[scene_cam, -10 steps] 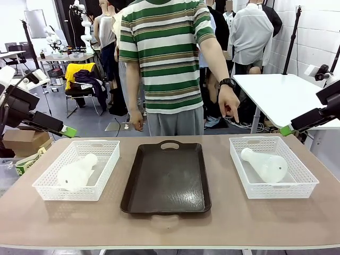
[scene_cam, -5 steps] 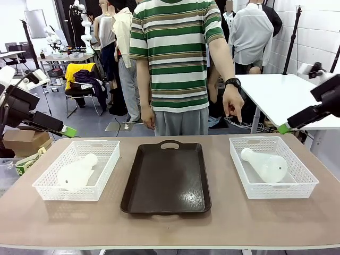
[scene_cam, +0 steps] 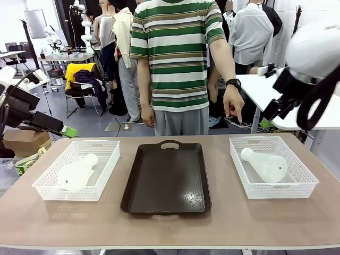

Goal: Prepare the laboratory tools.
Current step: Pick up the Big flask that the person points to.

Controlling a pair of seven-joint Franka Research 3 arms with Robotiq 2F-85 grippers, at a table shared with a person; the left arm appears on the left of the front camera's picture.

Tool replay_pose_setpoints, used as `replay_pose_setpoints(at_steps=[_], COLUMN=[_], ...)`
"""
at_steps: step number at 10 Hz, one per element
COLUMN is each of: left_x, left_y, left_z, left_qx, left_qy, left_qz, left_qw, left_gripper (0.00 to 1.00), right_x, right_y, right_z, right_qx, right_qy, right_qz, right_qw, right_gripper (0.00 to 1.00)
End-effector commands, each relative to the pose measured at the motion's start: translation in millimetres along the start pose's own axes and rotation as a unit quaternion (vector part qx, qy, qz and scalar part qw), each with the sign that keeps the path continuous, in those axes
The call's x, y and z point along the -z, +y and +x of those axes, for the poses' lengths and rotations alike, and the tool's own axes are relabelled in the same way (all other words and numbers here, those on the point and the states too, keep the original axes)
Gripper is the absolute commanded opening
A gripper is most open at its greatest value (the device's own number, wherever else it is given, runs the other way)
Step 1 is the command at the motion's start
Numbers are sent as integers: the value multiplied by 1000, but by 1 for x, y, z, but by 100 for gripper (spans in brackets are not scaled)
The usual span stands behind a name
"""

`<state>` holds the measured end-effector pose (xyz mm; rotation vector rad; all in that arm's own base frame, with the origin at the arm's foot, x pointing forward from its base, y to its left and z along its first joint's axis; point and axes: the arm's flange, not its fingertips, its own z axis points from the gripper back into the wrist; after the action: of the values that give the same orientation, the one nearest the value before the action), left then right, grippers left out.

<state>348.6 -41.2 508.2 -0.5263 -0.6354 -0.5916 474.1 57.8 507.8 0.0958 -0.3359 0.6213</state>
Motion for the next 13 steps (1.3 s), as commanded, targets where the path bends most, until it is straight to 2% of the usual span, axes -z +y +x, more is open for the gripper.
replay_pose_setpoints(at_steps=[1,2,6,9,10,11,12,13], left_x=[0,0,0,0,0,0,0,0], left_y=[2,2,2,2,2,2,2,2], left_z=[0,0,0,0,0,0,0,0], left_qx=[-1,-1,-1,-1,-1,-1,-1,-1], left_qy=[-3,-3,-3,-3,-3,-3,-3,-3], left_qz=[-8,-8,-8,-8,-8,-8,-8,-8], left_qw=[1000,1000,1000,1000,1000,1000,1000,1000], left_gripper=[100,100,100,100,100,100,100,100], right_x=[27,44,100,137,146,152,151,150], right_y=[-19,-27,-50,-61,-63,-63,-62,-60], right_z=[34,41,60,61,61,61,58,54], right_qx=[-53,-53,-52,-43,-41,-36,0,-39], right_qy=[85,106,113,126,132,117,127,133], right_qz=[-22,6,13,36,35,25,1,34], right_qw=[995,993,992,990,990,992,992,990], right_gripper=[100,100,100,100,100,100,100,100])
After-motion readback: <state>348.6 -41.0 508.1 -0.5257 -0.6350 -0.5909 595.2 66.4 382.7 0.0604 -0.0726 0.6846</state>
